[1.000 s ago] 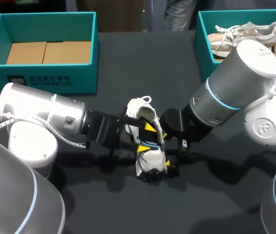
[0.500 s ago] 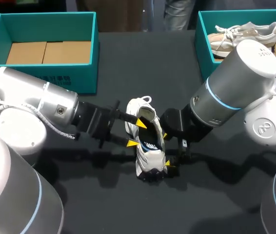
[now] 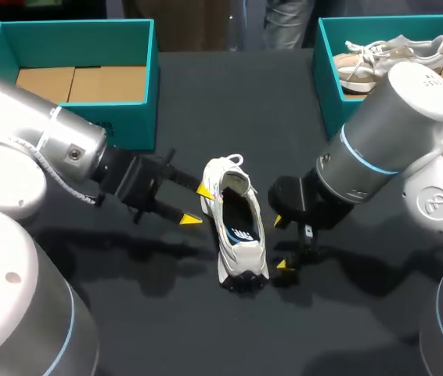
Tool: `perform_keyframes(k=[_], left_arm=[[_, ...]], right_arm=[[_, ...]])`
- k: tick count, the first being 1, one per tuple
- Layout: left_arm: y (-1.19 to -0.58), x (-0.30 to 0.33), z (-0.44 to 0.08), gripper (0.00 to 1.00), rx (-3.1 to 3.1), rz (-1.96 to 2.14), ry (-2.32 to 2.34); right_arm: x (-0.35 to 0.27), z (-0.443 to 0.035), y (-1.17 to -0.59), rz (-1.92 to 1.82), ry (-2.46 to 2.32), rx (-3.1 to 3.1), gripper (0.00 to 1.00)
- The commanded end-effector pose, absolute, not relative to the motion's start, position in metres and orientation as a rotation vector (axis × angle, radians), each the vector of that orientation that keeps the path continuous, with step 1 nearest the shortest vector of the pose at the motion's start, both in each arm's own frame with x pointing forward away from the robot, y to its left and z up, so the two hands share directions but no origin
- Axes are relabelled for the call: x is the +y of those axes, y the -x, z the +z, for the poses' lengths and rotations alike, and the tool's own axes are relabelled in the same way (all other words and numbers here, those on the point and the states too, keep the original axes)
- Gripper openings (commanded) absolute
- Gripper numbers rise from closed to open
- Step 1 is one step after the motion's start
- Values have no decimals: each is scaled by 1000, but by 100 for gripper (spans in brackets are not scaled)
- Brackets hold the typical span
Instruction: Take the shoe out of the shoebox, open the shoe tongue, remove and reinsert the insole, then place the shoe into the shoebox
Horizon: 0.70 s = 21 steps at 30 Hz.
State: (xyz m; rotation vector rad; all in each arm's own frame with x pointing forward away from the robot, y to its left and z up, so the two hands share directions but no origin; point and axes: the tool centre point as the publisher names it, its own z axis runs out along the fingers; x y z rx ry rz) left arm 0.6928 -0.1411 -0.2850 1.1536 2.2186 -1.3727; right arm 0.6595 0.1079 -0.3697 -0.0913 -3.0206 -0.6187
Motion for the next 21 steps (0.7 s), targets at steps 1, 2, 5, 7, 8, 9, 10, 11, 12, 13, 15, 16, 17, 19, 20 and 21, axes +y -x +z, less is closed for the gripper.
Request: perform_keyframes(k=[1, 2, 5, 7, 8, 9, 10, 11, 12, 13, 15, 16, 17, 19, 20, 21], left_arm=[[-692, -114, -265, 45, 2252, -1349, -1199], [-692, -110, -262, 45, 2256, -1351, -1202], [-692, -100, -256, 44, 2270, -1322, -1242], [-692, -94, -253, 44, 2279, -1301, -1268], [-692, -90, -252, 44, 2286, -1289, -1280], [-692, -87, -250, 44, 2290, -1280, -1289], [-693, -84, -249, 45, 2296, -1271, -1300], [-693, -81, -247, 45, 2302, -1261, -1319], [-693, -79, -245, 45, 2307, -1243, -1336], [-694, -76, -244, 44, 2314, -1230, -1355], [-696, -73, -241, 42, 2325, -1202, -1405], [-697, -71, -239, 39, 2328, -1195, -1426], [-699, -69, -236, 33, 2330, -1186, -1457], [-704, -65, -232, 0, 2337, -1130, -1575], [-706, -61, -228, 0, 2351, -1109, -1663], [-706, -61, -228, 0, 2351, -1109, -1663]], right_arm=[[81, -353, -651, -623, 95, -3022, 100], [77, -352, -650, -621, 93, -3022, 100], [66, -350, -647, -602, 97, -3022, 100], [57, -350, -645, -599, 106, -3026, 100], [53, -349, -644, -568, 130, -3026, 100], [49, -349, -644, -564, 133, -3029, 100], [46, -347, -643, -554, 142, -3039, 100], [44, -346, -642, -537, 145, -3042, 100], [41, -345, -642, -536, 144, -3044, 100], [38, -345, -641, -535, 147, -3050, 100], [32, -346, -640, -529, 152, -3054, 100], [32, -346, -640, -529, 152, -3054, 100], [32, -346, -640, -529, 152, -3054, 100], [32, -346, -640, -529, 152, -3054, 100], [32, -346, -640, -529, 152, -3054, 100], [32, -346, -640, -529, 152, -3054, 100]])
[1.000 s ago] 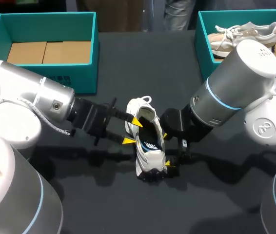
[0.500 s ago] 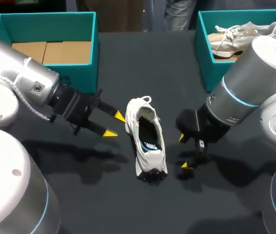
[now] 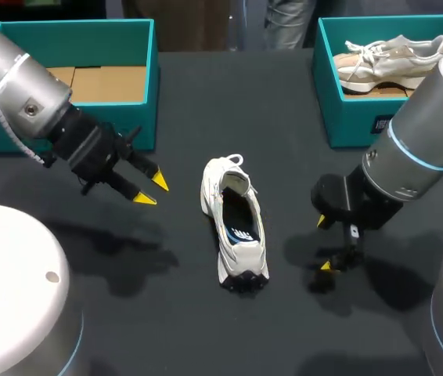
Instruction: Take the shoe out of the shoebox, open the shoe tongue, remove and reinsert the insole, then place the shoe into the shoebox
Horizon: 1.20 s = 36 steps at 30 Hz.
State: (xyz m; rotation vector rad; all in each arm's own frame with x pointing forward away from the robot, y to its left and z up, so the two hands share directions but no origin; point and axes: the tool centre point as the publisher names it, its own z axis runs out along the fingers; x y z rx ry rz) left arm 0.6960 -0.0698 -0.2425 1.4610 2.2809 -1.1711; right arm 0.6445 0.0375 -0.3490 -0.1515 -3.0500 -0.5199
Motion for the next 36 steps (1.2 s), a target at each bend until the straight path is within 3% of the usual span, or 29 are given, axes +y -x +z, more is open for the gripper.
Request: perform_keyframes(k=[1, 16, 36], left_arm=[[-706, -61, -228, 0, 2351, -1109, -1663], [-711, -70, -224, 0, 2297, -1152, -1758], [-698, -140, -249, 0, 2180, -746, -2201]], right_arm=[[32, -346, -640, -529, 152, -3054, 100], [32, -346, -640, -529, 152, -3054, 100], [8, -339, -639, -536, 146, -3032, 100]])
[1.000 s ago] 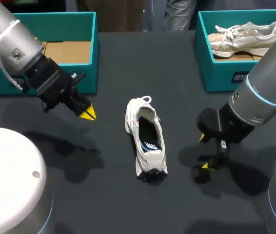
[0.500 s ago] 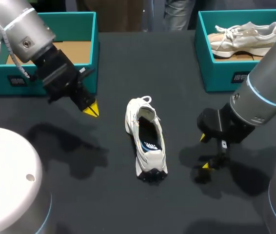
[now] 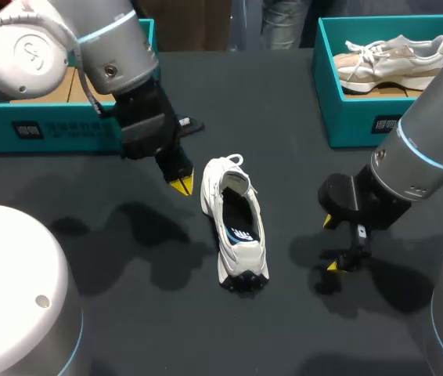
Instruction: Take the shoe out of the shoebox, open the shoe tongue, remove and reinsert the insole, then place the shoe into the shoebox
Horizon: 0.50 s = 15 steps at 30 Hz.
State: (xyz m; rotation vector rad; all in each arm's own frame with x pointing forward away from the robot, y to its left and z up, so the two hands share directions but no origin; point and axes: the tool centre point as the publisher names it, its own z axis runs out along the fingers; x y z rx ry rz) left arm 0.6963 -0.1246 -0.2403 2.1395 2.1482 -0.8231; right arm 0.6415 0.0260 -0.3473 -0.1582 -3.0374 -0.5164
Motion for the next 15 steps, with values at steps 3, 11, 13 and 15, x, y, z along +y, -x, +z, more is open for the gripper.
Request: perform_keyframes(k=[3, 11, 13, 15], left_arm=[[-695, -147, -256, 0, 2178, -719, -2236], [-688, -170, -271, 0, 2164, -653, -2322], [-687, -174, -275, 0, 2168, -651, -2338], [-686, -178, -279, 0, 2175, -620, -2371]], right_arm=[[-5, -335, -636, -525, 144, -3030, 100], [-32, -329, -631, -527, 148, -3043, 100], [-35, -329, -631, -535, 146, -3047, 100], [-36, -329, -631, -540, 143, -3047, 100]])
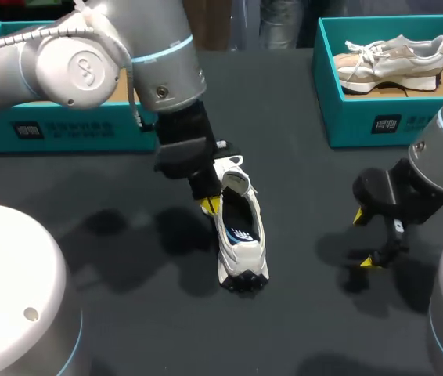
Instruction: Take the shoe out of the shoebox, open the shoe tongue, remove and reinsert the insole, then place the shoe into the shoebox
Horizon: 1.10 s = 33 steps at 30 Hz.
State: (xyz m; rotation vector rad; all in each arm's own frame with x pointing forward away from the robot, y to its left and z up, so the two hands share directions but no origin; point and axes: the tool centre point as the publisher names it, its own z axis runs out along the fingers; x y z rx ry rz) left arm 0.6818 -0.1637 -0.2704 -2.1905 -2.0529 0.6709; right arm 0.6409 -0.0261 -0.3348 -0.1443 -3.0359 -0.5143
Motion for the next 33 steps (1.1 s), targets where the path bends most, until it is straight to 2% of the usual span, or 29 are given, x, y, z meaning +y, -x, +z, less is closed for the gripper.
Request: perform_keyframes(k=[1, 9, 33], left_arm=[[-687, -178, -279, 0, -1968, 531, 2191], [-687, -178, -279, 0, -1968, 531, 2191], [-687, -189, -334, 0, -1936, 281, 2181]], right_arm=[[-36, -329, -631, -540, 143, -3047, 100], [-36, -329, -631, -540, 143, -3047, 100], [-36, -329, -631, -540, 143, -3047, 100]])
